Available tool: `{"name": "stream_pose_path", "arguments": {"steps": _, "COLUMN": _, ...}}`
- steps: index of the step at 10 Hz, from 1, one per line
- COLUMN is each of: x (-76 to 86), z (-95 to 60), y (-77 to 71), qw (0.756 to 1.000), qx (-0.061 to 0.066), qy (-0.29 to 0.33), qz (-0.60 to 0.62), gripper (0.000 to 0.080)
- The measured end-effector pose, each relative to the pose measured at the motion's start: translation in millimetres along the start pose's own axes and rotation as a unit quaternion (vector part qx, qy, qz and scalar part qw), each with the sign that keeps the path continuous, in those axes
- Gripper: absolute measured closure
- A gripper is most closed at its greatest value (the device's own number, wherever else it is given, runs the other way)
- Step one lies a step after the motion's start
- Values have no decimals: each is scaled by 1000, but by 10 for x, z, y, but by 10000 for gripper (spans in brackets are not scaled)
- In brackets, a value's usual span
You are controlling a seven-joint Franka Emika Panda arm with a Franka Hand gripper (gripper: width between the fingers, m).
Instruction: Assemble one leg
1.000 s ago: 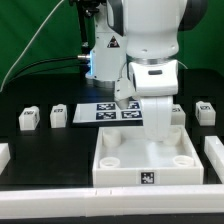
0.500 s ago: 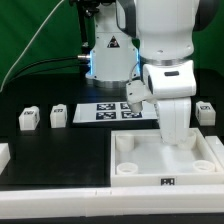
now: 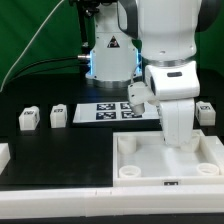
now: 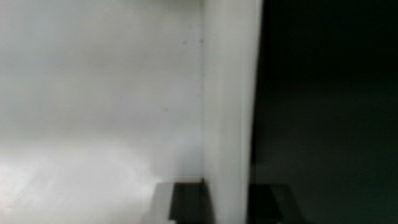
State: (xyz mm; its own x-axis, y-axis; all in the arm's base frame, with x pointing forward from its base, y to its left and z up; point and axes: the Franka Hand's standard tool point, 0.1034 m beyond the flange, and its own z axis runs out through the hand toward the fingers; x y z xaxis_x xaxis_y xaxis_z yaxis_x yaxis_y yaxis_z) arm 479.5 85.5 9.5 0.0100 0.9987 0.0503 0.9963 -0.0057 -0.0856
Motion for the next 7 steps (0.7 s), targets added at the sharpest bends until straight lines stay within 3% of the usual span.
{"name": "stream_pose_path", "arguments": {"steps": 4, "x": 18, "z": -24, "y": 70, "qw": 1000, "qx": -1, "qy": 0, "qz": 19, "gripper": 727}}
{"name": "stream_pose_path", "arguments": {"steps": 5, "x": 17, "z": -21, "y": 65, "qw": 1000, "qx": -1, "qy": 0, "qz": 23, "gripper": 651}}
{"name": "stream_pose_path", "arguments": {"steps": 6, "x": 16, "z": -21, "y": 65, "qw": 1000, "qx": -1, "qy": 0, "qz": 24, "gripper": 651}}
{"name": "stream_pose_path", "arguments": {"steps": 7, "x": 16, "z": -21, "y": 65, "qw": 1000, "qx": -1, "qy": 0, "qz": 24, "gripper": 514}}
